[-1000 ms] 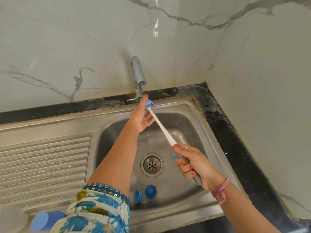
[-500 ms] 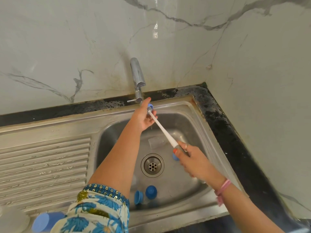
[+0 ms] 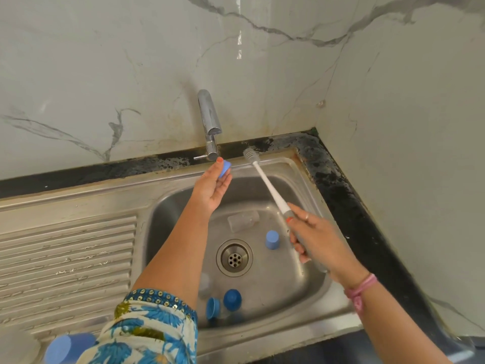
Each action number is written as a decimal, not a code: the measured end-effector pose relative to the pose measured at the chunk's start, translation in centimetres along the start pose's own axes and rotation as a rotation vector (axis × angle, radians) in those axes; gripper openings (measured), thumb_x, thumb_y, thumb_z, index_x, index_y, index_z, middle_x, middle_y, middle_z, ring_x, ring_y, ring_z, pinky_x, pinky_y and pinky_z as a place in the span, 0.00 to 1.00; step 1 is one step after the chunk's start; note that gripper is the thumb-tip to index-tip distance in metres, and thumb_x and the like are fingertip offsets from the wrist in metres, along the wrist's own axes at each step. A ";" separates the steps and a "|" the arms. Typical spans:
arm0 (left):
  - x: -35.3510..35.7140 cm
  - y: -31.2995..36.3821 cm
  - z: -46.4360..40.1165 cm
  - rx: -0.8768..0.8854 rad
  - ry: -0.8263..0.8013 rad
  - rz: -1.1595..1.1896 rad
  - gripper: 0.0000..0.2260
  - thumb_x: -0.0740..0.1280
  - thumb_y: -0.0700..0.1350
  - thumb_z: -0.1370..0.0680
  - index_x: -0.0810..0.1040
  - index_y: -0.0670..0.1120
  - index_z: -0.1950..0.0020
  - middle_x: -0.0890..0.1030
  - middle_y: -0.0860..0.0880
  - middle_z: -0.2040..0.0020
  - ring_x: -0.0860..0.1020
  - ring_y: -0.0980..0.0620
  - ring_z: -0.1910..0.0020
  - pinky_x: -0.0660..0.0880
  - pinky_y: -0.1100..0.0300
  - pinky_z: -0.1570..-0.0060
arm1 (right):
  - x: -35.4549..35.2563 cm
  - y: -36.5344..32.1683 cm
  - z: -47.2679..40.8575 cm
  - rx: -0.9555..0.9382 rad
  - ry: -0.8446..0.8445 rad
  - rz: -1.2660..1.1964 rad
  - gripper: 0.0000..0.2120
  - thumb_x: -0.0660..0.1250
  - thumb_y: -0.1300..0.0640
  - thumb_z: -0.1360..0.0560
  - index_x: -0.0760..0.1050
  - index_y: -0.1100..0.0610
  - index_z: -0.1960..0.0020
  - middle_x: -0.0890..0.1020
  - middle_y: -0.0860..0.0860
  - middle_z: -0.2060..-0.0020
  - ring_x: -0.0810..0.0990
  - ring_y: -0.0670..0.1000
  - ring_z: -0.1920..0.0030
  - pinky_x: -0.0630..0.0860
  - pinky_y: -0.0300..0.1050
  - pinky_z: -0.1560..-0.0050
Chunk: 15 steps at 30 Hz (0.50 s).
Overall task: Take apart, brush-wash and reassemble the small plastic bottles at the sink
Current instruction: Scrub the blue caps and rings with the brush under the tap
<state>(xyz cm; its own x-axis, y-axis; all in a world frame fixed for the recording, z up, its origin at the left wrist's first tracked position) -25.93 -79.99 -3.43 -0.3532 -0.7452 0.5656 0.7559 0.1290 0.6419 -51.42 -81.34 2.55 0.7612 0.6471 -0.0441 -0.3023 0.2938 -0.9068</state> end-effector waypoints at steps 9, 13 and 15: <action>0.2 0.7 0.2 0.095 -0.050 -0.089 0.18 0.67 0.34 0.23 0.72 0.36 0.33 0.80 0.41 0.43 0.82 0.48 0.49 0.81 0.59 0.52 | 2.6 -1.6 -0.3 -0.243 0.070 0.523 0.23 0.62 0.53 0.21 0.66 0.44 0.27 0.76 0.49 0.66 0.74 0.48 0.69 0.77 0.46 0.64; -0.4 1.9 0.1 0.197 0.073 -0.186 0.18 0.67 0.34 0.22 0.70 0.37 0.33 0.79 0.42 0.43 0.79 0.49 0.48 0.78 0.58 0.49 | 4.1 -2.1 0.6 -0.271 0.023 0.684 0.24 0.60 0.53 0.19 0.62 0.47 0.25 0.77 0.50 0.65 0.74 0.47 0.69 0.75 0.41 0.67; -0.9 2.5 -0.1 0.233 0.112 -0.218 0.17 0.66 0.34 0.22 0.71 0.37 0.34 0.78 0.43 0.44 0.79 0.49 0.47 0.76 0.57 0.45 | 5.0 -2.3 1.8 -0.295 0.002 0.709 0.24 0.59 0.53 0.19 0.59 0.48 0.24 0.76 0.50 0.65 0.73 0.46 0.69 0.74 0.39 0.66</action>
<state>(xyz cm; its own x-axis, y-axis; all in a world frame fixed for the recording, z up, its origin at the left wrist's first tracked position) -23.67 -79.10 -2.36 -0.4196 -0.8376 0.3498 0.5183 0.0952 0.8499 -47.97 -77.47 5.15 0.4437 0.6093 -0.6572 -0.5531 -0.3908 -0.7358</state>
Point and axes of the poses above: each hand's wrist, its own z-axis away from the middle knuckle, its own x-axis out of the palm, y = z × x, the point moved 9 cm from there along -z, towards the middle knuckle
